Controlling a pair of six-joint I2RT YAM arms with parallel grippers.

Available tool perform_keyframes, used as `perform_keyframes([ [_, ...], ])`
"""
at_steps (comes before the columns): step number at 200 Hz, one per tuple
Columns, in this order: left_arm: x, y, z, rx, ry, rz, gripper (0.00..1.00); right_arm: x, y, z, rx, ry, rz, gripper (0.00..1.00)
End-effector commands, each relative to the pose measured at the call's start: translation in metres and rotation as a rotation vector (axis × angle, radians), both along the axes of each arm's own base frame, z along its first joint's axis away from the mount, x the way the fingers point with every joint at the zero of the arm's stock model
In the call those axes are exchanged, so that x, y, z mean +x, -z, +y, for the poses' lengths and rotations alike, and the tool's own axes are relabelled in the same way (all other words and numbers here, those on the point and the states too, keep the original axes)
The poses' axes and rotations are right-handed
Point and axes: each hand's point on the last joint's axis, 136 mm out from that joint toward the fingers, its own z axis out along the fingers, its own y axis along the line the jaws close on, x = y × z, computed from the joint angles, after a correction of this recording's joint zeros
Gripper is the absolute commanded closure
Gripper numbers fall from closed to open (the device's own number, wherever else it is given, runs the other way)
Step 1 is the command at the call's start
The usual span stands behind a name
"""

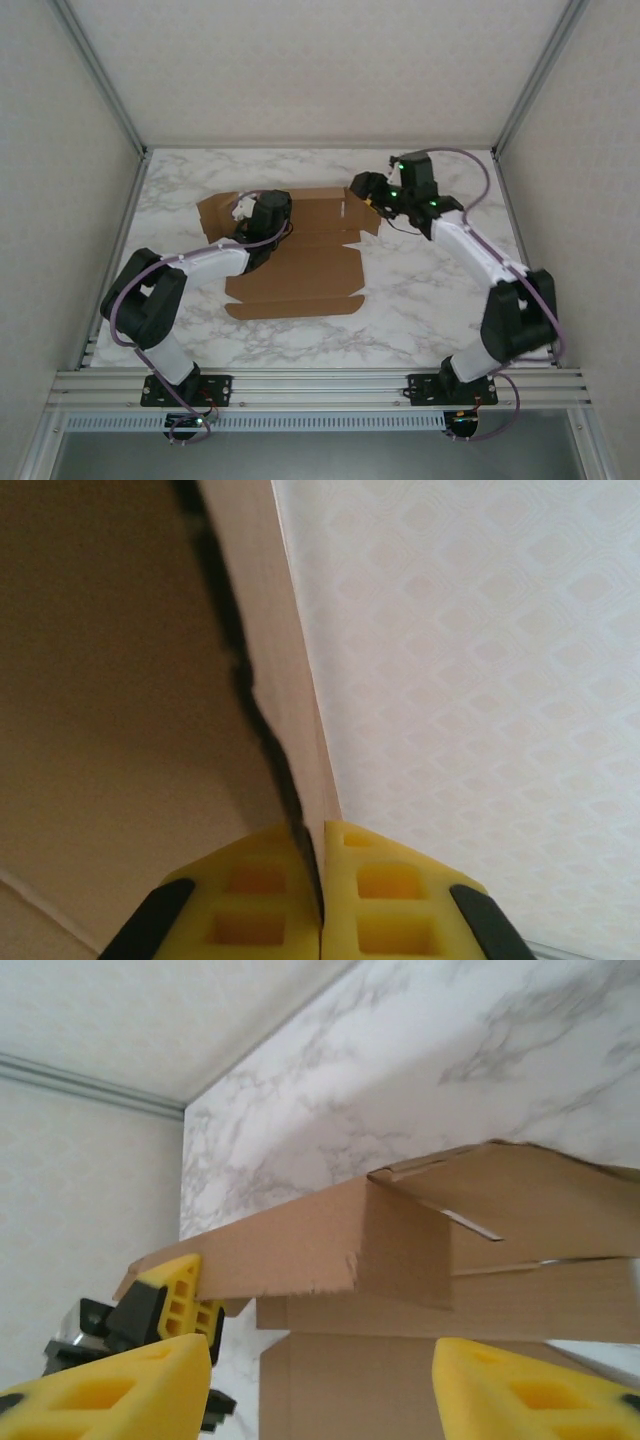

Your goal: Fold the paper box

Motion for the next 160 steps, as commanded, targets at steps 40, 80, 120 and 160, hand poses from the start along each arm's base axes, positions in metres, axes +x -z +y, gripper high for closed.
perform_keyframes([
  [40, 0.006, 0.048, 0.009, 0.070, -0.007, 0.170, 1.00, -0.025, 0.074, -0.013, -0.223, -0.102, 0.067, 0.85],
  [80, 0.012, 0.052, 0.009, 0.082, -0.008, 0.193, 1.00, -0.011, 0.130, -0.009, -0.299, -0.120, 0.178, 0.73],
  [120, 0.015, 0.053, 0.013, 0.077, -0.014, 0.193, 1.00, -0.004, 0.169, -0.012, -0.432, -0.104, 0.245, 0.80],
  [160, 0.017, 0.049, 0.011, 0.070, -0.003, 0.177, 1.00, -0.008, 0.186, -0.022, -0.509, -0.098, 0.266, 0.66],
])
